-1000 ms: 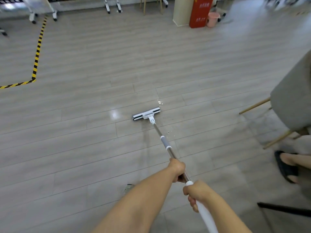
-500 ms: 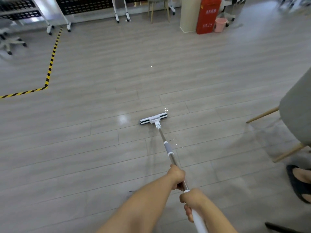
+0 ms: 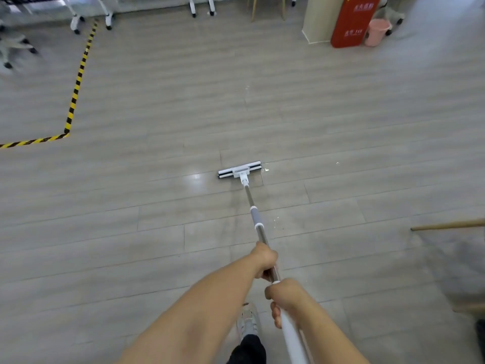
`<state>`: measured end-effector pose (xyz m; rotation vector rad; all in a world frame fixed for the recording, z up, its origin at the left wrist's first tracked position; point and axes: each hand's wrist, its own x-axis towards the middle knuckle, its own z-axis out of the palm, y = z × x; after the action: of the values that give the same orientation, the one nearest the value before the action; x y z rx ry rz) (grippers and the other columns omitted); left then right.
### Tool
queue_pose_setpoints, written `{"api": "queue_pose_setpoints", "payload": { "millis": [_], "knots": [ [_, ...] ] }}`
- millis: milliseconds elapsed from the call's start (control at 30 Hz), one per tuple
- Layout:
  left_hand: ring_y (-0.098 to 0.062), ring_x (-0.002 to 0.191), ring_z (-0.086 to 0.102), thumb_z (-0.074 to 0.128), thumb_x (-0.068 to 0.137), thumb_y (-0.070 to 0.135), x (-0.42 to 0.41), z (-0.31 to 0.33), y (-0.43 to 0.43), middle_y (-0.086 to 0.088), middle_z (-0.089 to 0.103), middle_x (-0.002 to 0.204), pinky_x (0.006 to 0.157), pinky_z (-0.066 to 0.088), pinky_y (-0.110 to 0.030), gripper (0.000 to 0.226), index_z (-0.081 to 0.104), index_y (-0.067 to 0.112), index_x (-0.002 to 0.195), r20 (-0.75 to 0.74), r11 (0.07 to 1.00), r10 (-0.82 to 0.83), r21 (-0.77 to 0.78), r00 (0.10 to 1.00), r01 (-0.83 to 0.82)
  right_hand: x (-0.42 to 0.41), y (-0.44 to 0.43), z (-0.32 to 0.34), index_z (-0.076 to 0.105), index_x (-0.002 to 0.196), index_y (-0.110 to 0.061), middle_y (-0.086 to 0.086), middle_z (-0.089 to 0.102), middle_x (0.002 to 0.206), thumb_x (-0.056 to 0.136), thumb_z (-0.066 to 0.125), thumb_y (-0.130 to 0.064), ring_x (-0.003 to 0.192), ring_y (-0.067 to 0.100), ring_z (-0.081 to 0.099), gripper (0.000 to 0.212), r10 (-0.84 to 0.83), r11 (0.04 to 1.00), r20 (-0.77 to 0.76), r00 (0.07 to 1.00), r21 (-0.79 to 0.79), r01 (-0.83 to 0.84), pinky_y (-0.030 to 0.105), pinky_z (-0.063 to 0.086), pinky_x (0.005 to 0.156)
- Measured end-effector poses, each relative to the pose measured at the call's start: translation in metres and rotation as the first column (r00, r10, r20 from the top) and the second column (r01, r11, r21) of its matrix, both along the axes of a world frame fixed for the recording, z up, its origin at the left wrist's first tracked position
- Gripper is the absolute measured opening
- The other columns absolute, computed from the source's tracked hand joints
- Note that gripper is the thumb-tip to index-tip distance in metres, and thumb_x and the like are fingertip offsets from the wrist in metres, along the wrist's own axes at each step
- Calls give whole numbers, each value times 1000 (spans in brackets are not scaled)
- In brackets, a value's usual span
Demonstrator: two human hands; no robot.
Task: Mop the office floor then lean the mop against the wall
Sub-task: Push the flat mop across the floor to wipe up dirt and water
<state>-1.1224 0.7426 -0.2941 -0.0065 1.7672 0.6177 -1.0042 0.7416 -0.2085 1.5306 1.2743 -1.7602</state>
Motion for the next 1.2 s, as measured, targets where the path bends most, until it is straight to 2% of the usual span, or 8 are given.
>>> {"api": "queue_pose_setpoints", "payload": {
  "millis": [167, 300, 533, 633, 800, 967, 1133, 1200],
  "knots": [
    [-29, 69, 64, 45, 97, 15, -110, 5, 59, -17, 63, 91, 46, 51, -31, 25, 45, 7, 120, -60, 1000, 2, -12, 998, -3, -115, 59, -1, 51, 95, 7, 13, 48, 47, 86, 46, 5, 37, 23, 45, 11, -38, 998, 1, 999, -44, 38, 29, 42, 45],
    [-30, 73, 66, 52, 96, 17, -191, 6, 102, -19, 69, 100, 51, 53, -32, 23, 55, 3, 113, -83, 1000, 2, 17, 997, 0, -197, 106, -2, 53, 107, 2, 10, 47, 45, 86, 45, 6, 36, 21, 44, 23, -80, 996, -14, 997, -36, 80, 27, 42, 44],
    [-25, 75, 65, 59, 93, 15, -307, 2, 179, -13, 67, 91, 56, 53, -31, 22, 59, 3, 111, -67, 998, 41, 50, 997, -38, -318, 192, -13, 56, 116, -4, 8, 49, 54, 90, 43, 4, 35, 18, 45, 31, -79, 996, 19, 997, -27, 79, 24, 44, 43],
    [-23, 71, 64, 60, 93, 16, -359, -3, 215, -12, 65, 86, 54, 51, -29, 20, 59, 4, 108, -60, 998, 51, 33, 997, -49, -373, 229, -22, 57, 120, -4, 7, 49, 46, 90, 42, 4, 33, 20, 47, 35, -39, 999, 17, 999, -31, 40, 27, 46, 44],
    [-20, 72, 62, 63, 93, 22, -454, 0, 286, -8, 65, 83, 60, 52, -29, 19, 60, 6, 103, -44, 997, 72, 4, 996, -72, -479, 308, -31, 58, 107, -8, 6, 49, 43, 94, 43, -3, 34, 20, 46, 21, 3, 1000, 23, 1000, -15, -2, 29, 46, 45],
    [-20, 68, 62, 63, 91, 19, -559, 10, 351, -8, 65, 79, 58, 49, -27, 22, 63, 3, 106, -90, 998, 64, -5, 994, -65, -588, 373, -21, 59, 118, -5, 7, 52, 42, 95, 40, -5, 39, 23, 49, 30, 29, 1000, 13, 999, -7, -29, 34, 47, 53],
    [-29, 97, 68, 65, 90, 22, -672, 16, 401, -15, 69, 104, 83, 57, -36, 25, 59, 5, 108, -184, 999, 50, -9, 982, -52, -705, 423, -14, 58, 109, -5, 8, 51, 49, 93, 39, -1, 39, 22, 47, 25, 26, 1000, -36, 999, -15, -27, 33, 47, 48],
    [-29, 99, 68, 65, 90, 23, -719, 15, 424, -14, 68, 107, 86, 57, -37, 30, 60, 4, 112, -193, 999, 44, -10, 980, -46, -751, 445, -14, 60, 109, -3, 9, 50, 55, 92, 40, 0, 39, 21, 46, 26, 29, 999, -35, 999, -14, -29, 33, 48, 48]
  ]
}}
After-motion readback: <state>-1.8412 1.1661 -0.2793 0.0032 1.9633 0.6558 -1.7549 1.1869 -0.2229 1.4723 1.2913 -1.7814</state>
